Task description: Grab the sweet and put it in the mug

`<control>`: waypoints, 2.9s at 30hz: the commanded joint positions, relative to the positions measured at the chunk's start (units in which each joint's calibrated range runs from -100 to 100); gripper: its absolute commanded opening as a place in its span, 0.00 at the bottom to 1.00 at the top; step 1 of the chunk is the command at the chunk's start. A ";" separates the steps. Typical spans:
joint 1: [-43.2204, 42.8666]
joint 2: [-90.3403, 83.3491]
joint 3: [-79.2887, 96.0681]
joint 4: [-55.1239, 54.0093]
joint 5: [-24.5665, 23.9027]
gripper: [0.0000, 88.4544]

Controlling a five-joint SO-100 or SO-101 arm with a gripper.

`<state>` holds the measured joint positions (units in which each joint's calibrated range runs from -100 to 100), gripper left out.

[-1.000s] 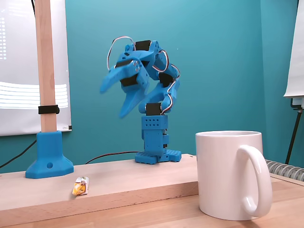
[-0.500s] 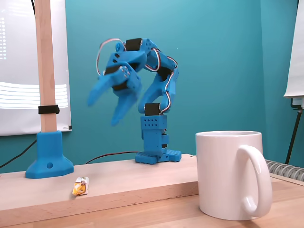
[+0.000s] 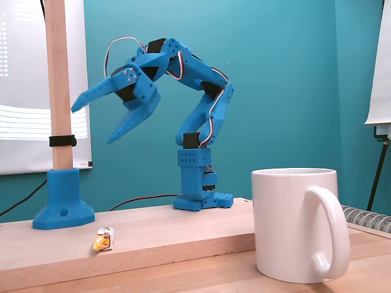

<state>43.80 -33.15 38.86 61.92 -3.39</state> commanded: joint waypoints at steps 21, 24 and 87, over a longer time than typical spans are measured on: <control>-7.05 5.96 -3.00 -0.47 -0.29 0.33; -8.36 5.96 -2.11 -0.47 -0.29 0.33; -5.52 25.66 -7.91 0.02 -0.29 0.33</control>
<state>37.67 -7.18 31.06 61.68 -3.69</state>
